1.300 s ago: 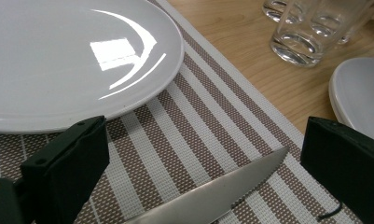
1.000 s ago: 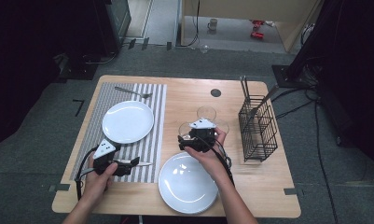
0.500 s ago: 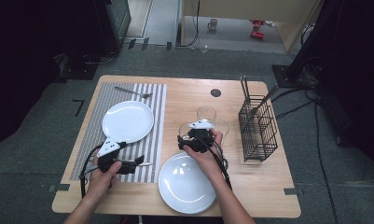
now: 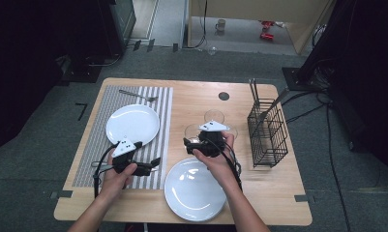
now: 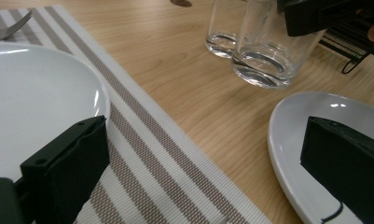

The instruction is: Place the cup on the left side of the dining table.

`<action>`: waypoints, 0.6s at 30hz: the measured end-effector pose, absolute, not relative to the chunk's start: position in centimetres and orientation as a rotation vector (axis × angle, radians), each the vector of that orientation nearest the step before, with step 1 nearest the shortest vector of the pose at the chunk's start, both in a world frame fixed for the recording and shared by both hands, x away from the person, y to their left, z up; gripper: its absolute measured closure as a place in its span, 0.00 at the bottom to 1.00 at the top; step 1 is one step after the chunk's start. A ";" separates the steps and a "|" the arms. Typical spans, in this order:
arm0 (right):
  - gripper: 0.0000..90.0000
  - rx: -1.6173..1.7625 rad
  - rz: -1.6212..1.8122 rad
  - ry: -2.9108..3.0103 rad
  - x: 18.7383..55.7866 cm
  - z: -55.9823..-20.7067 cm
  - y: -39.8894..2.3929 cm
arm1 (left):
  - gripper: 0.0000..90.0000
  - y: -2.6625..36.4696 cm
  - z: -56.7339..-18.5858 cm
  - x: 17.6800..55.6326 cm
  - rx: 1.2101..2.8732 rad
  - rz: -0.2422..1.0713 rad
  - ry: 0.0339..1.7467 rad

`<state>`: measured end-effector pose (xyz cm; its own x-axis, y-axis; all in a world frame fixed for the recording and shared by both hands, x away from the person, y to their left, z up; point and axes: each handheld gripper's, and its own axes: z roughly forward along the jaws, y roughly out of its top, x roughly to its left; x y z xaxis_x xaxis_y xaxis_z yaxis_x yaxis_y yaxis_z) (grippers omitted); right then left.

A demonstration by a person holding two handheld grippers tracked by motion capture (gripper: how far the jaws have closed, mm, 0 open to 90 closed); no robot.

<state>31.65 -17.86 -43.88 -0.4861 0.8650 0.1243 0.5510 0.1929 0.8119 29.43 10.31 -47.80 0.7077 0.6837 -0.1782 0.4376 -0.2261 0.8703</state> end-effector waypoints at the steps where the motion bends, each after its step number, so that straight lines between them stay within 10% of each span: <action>1: 0.21 1.321 1.207 2.114 31.5 -43.6 -17.9 | 0.02 10.1 -47.7 29.5 1.864 0.292 0.867; 18: 0.21 1.243 1.297 2.130 30.0 -39.6 -18.0 | 0.02 7.0 -45.6 30.3 1.841 0.254 0.751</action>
<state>30.00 -17.98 -39.63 -0.5520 0.8226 0.1363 0.4986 0.1946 0.8447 30.30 7.05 -45.65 0.7781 0.6034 -0.1747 0.3735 -0.2208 0.9009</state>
